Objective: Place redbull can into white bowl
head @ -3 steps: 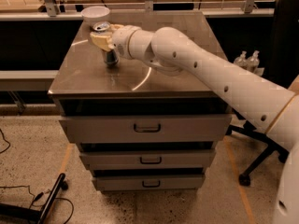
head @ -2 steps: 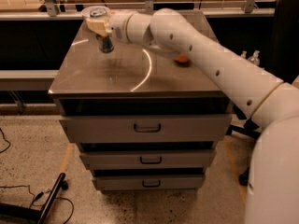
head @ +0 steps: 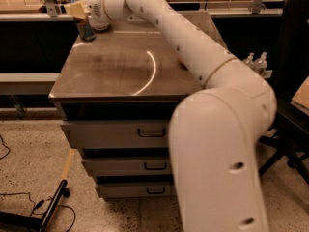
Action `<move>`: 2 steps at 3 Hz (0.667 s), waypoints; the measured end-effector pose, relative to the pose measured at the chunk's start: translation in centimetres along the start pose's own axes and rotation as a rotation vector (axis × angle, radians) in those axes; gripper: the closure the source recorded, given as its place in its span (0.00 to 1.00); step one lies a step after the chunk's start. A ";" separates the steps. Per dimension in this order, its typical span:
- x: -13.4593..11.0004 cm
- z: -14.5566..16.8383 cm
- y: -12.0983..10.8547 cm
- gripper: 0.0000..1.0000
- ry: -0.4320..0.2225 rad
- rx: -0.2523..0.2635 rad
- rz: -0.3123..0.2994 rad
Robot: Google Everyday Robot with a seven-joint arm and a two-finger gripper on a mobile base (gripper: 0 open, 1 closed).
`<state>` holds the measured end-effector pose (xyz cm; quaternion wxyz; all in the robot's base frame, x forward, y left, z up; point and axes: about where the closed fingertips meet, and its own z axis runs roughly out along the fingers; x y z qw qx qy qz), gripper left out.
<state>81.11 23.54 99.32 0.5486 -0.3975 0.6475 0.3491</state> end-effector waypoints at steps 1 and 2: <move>-2.1 4.9 -0.7 1.00 0.052 0.039 0.002; -3.8 6.0 -4.2 1.00 0.068 0.158 0.004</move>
Offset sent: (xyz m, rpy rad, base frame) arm 0.1692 0.0101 0.0907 -0.1220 -0.0320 -0.3606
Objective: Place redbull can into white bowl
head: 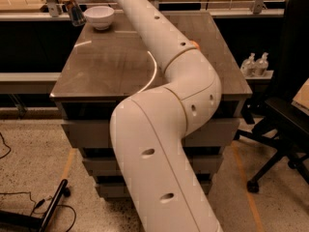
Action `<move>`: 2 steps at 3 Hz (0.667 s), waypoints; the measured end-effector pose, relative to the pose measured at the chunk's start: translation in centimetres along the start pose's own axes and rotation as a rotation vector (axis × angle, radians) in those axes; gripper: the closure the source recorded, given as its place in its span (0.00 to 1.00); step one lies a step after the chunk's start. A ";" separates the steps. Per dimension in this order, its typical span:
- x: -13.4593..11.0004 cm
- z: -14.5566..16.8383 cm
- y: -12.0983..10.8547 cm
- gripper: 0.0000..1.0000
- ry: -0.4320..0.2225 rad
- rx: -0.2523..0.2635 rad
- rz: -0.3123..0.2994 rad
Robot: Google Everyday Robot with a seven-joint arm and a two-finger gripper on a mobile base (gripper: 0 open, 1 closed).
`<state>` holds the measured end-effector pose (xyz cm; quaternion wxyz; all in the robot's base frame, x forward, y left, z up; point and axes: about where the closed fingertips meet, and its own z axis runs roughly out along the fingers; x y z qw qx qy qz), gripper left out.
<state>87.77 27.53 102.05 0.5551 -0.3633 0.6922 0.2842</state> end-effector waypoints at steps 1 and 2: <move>-1.6 -1.2 -1.6 1.00 -0.006 0.049 -0.011; -1.5 -1.2 -1.6 1.00 -0.006 0.049 -0.011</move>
Offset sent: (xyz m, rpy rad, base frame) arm 0.0086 -0.0178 0.0203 -0.0025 -0.0204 -0.0511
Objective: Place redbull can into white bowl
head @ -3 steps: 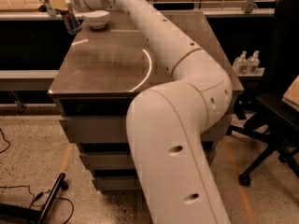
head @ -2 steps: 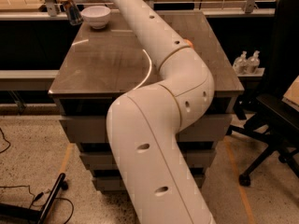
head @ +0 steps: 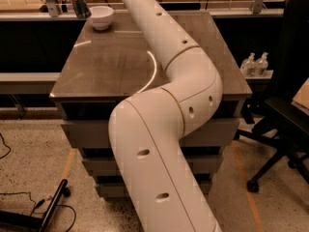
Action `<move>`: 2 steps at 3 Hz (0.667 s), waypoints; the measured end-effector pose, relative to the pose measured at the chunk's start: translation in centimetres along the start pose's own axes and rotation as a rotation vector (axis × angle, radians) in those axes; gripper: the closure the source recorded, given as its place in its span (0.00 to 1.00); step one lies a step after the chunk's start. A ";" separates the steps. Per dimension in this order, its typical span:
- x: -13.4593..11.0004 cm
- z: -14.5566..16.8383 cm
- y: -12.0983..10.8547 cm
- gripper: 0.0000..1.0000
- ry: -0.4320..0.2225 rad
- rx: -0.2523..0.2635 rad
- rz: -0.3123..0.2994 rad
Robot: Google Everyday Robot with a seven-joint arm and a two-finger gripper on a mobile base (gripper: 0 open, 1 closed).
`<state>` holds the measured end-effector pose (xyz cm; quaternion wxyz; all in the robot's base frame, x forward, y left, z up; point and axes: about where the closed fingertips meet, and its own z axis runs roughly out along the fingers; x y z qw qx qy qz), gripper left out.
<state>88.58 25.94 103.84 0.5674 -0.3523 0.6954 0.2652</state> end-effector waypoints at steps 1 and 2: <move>0.7 2.1 0.1 1.00 -0.028 0.001 0.008; 2.0 5.2 -0.1 1.00 -0.086 0.007 0.026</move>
Offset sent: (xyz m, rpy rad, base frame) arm 0.1085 0.0598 -0.0260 0.1520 -0.0650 -0.0195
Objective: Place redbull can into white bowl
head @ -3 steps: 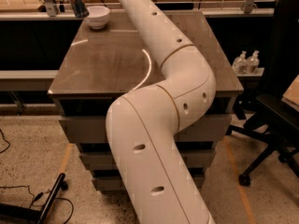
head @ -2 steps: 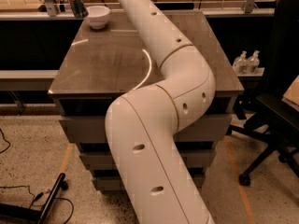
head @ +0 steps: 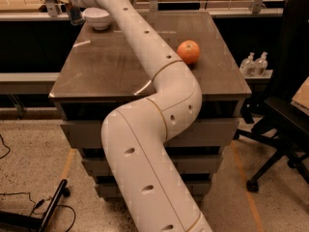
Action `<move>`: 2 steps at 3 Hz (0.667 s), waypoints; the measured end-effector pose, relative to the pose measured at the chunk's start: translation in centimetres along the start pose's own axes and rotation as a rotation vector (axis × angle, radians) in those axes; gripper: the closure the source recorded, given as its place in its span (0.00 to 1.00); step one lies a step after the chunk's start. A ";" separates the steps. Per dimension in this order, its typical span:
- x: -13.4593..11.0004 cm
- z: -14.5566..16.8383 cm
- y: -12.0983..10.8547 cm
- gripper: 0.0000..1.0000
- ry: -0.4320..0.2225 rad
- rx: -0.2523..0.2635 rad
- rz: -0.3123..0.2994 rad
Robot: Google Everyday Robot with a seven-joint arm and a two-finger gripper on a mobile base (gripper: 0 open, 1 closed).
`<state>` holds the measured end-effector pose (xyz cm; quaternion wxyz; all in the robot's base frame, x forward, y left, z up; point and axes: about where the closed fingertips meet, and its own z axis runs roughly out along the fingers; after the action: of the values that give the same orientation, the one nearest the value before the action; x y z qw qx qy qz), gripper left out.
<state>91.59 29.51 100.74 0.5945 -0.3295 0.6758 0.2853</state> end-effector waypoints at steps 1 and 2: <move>1.2 1.9 -0.1 1.00 -0.024 0.019 -0.006; 2.1 3.0 -0.7 1.00 -0.006 0.072 -0.045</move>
Offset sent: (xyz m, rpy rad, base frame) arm 0.1058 0.0245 -0.0027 -0.1009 -0.0850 -0.1387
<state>93.84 31.12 98.32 0.6142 -0.3223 0.6761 0.2484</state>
